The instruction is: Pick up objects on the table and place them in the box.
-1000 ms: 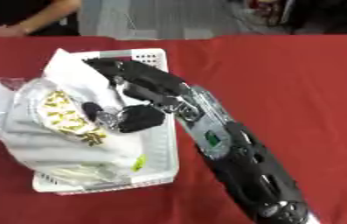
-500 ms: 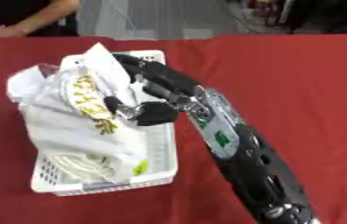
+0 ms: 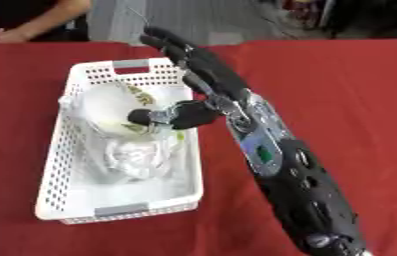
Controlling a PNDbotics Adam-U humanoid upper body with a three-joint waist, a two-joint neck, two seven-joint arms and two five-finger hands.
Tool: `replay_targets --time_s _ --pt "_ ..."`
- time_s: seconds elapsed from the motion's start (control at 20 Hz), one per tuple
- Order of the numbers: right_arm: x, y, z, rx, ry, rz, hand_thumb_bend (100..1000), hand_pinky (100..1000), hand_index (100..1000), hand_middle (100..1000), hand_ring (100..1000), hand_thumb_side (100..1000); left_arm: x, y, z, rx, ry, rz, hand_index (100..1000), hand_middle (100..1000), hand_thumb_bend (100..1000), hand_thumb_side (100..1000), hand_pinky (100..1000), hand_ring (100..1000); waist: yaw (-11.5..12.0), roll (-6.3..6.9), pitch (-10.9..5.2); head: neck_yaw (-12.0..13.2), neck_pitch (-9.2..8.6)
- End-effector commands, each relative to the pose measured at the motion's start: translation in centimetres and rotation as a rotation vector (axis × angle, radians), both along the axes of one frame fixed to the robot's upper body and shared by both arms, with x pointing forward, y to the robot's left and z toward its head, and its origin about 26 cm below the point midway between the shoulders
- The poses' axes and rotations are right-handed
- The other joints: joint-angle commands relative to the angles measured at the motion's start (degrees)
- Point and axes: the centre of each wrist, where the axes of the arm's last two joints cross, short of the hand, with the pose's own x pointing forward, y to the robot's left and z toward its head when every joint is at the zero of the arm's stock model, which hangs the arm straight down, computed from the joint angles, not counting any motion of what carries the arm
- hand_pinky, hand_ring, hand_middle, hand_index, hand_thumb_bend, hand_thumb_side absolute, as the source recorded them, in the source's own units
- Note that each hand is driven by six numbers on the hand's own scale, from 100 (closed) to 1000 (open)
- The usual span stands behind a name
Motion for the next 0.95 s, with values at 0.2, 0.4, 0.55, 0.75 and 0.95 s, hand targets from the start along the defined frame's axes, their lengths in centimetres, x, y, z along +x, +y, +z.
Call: replay_targets --time_s 0.2,0.4,0.55,0.75,0.95 --pt "-1.2 -0.8 3.1 -0.032 -0.341 -0.141 753 886 1000 999 970 872 -0.3 0.1 0.7 0.016 -0.023 0.004 722 709 331 911 752 763 -0.1 0.26 -0.77 -0.1 -0.32" --pt "-1.4 -1.5 3.8 -0.04 -0.441 -0.208 741 893 1000 993 965 865 -0.3 0.1 0.7 0.016 -0.024 0.004 722 709 331 911 752 763 -0.1 0.3 -0.79 -0.1 -0.33" --pt "-1.6 -2.6 4.5 -0.014 -0.477 -0.251 726 893 1000 988 958 862 -0.3 0.2 0.8 0.016 -0.023 0.006 722 709 331 911 752 762 -0.2 0.31 -0.81 0.2 -0.37" --pt "-2.4 -4.3 5.8 0.024 -0.516 -0.296 711 883 1000 982 952 866 -0.3 0.2 0.8 0.015 -0.022 0.008 722 709 331 911 752 763 -0.3 0.3 -0.79 0.5 -0.45" --pt "-3.4 -6.1 6.8 0.073 -0.533 -0.33 703 865 1000 973 942 866 -0.3 0.3 0.8 0.014 -0.022 0.013 722 710 331 911 752 763 -0.5 0.33 -0.74 1.0 -0.51"
